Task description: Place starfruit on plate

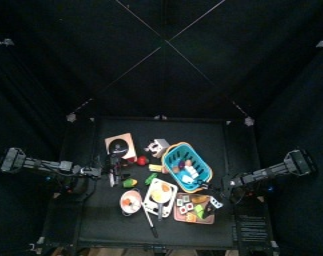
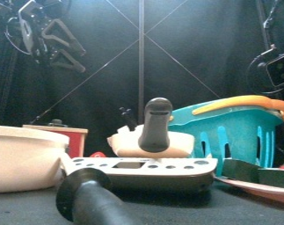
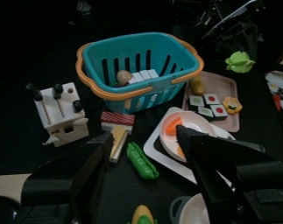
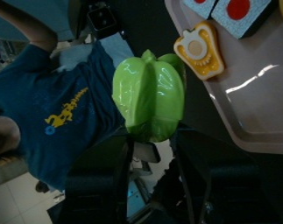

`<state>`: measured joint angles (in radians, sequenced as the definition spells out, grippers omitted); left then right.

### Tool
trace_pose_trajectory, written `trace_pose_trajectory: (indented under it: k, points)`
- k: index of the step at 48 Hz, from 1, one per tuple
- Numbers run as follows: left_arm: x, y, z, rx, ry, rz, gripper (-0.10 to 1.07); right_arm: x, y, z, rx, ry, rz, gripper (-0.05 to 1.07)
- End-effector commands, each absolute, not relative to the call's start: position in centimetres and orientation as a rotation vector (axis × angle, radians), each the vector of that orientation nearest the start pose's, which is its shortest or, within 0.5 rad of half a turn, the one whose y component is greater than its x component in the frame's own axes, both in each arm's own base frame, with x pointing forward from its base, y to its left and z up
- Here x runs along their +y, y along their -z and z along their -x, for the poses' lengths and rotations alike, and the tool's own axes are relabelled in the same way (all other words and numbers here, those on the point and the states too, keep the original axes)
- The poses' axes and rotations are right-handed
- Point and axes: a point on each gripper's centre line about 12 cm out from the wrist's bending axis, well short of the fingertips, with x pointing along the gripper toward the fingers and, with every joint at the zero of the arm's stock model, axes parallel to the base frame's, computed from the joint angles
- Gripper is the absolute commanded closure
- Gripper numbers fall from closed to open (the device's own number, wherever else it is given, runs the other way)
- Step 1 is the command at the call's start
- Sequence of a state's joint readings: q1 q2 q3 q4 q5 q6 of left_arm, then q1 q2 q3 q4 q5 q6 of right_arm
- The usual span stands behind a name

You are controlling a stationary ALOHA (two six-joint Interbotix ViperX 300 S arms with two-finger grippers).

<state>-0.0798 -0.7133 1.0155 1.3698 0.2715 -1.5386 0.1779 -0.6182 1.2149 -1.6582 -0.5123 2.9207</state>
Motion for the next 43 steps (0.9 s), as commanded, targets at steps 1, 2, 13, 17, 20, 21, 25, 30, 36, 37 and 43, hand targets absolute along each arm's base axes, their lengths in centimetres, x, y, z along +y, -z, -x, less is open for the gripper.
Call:
trace_pose_trajectory:
  k: [1, 2, 13, 17, 20, 21, 25, 30, 36, 37, 43]
  points:
    - [1.2, -26.9, -24.5, 0.323, -0.213, 0.112, 0.04, 9.1, -17.9, -19.3, 0.972, -0.181, -1.26, 0.45]
    - [1.2, -26.9, -24.5, 0.323, -0.213, 0.112, 0.04, 9.1, -17.9, -19.3, 0.974, -0.182, -1.258, 0.45]
    - [1.2, -26.8, -24.5, 0.324, -0.212, 0.112, 0.04, 8.7, -16.8, -18.6, 1.002, -0.154, -1.25, 0.24]
    - [1.2, -26.8, -24.5, 0.325, -0.212, 0.11, 0.04, 8.7, -16.7, -18.6, 1.007, -0.155, -1.242, 0.22]
    - [1.2, -26.8, -24.5, 0.324, -0.213, 0.111, 0.04, 8.7, -16.7, -18.6, 1.012, -0.157, -1.237, 0.21]
    - [1.2, -26.8, -24.5, 0.324, -0.213, 0.111, 0.04, 8.8, -16.8, -18.6, 1.011, -0.162, -1.235, 0.21]
    - [1.2, -26.8, -24.5, 0.324, -0.213, 0.109, 0.04, 8.7, -16.7, -18.6, 1.014, -0.16, -1.231, 0.21]
    - [1.2, -26.8, -24.5, 0.324, -0.213, 0.109, 0.04, 8.6, -16.7, -18.7, 1.013, -0.157, -1.234, 0.21]
    - [1.2, -26.8, -24.5, 0.324, -0.213, 0.108, 0.04, 8.7, -16.8, -18.6, 1.027, -0.172, -1.241, 0.22]
    - [1.2, -26.8, -24.5, 0.324, -0.213, 0.108, 0.04, 8.7, -16.7, -18.6, 1.026, -0.17, -1.24, 0.22]
    - [1.2, -26.7, -24.5, 0.326, -0.213, 0.11, 0.04, 8.3, -16.5, -18.6, 1.021, -0.152, -1.25, 0.22]
